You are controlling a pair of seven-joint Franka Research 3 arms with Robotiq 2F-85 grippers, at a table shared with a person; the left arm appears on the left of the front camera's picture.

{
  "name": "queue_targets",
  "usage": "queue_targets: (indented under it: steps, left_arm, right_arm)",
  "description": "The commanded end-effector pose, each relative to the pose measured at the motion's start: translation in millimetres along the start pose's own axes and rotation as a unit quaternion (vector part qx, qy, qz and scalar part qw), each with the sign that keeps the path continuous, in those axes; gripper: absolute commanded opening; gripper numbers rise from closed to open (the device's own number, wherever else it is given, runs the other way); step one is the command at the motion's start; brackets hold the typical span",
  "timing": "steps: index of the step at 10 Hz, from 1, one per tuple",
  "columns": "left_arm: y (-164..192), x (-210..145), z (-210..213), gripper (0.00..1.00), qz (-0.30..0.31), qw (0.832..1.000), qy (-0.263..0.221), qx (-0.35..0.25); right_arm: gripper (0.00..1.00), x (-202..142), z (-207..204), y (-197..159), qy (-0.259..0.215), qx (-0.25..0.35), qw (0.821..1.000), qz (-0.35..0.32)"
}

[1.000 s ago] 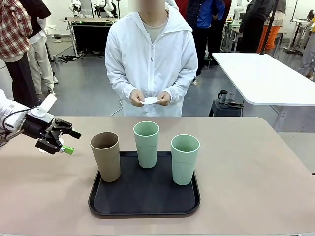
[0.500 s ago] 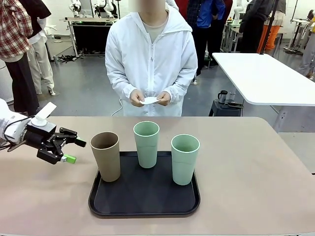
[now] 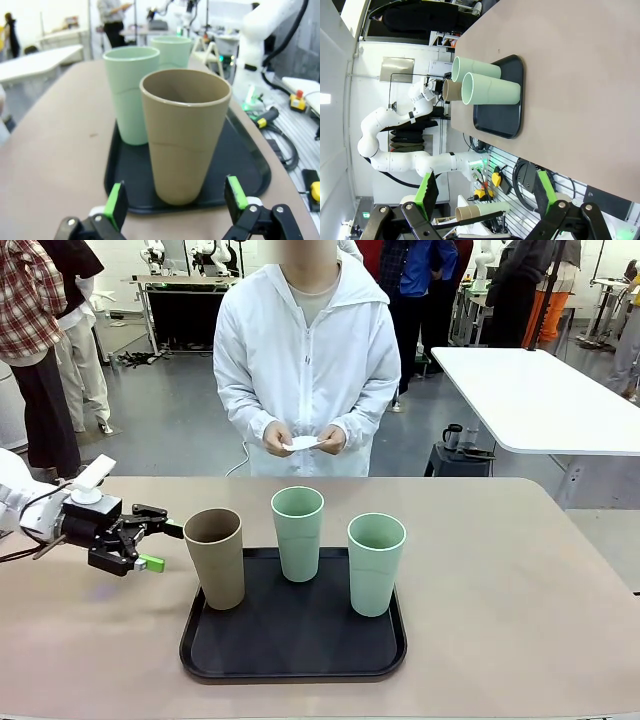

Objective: Place coasters on the table and set cups on them.
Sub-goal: Pick up one Reusable plastic cup and place it on a coaster set by the human.

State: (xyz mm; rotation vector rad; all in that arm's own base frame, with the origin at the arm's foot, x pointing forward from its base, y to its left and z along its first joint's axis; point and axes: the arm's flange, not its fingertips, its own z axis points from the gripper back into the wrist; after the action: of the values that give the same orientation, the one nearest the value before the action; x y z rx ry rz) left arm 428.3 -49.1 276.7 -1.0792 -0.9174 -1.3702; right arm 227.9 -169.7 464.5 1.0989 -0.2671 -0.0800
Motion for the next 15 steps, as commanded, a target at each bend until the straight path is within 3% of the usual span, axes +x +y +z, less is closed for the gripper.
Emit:
queue_targets:
  steps: [1, 15]
  left_arm:
    - [9.6, -4.9, -14.9, 1.00, -0.014, 1.000, -0.016, 0.006]
    - [12.4, -6.6, -88.7, 1.00, -0.034, 0.998, -0.015, -0.055]
  right_arm:
    - [1.00, 0.5, 0.0, -0.4, 0.000, 0.006, 1.000, -0.001]
    - [1.00, 0.5, 0.0, -0.4, 0.000, 0.006, 1.000, -0.001]
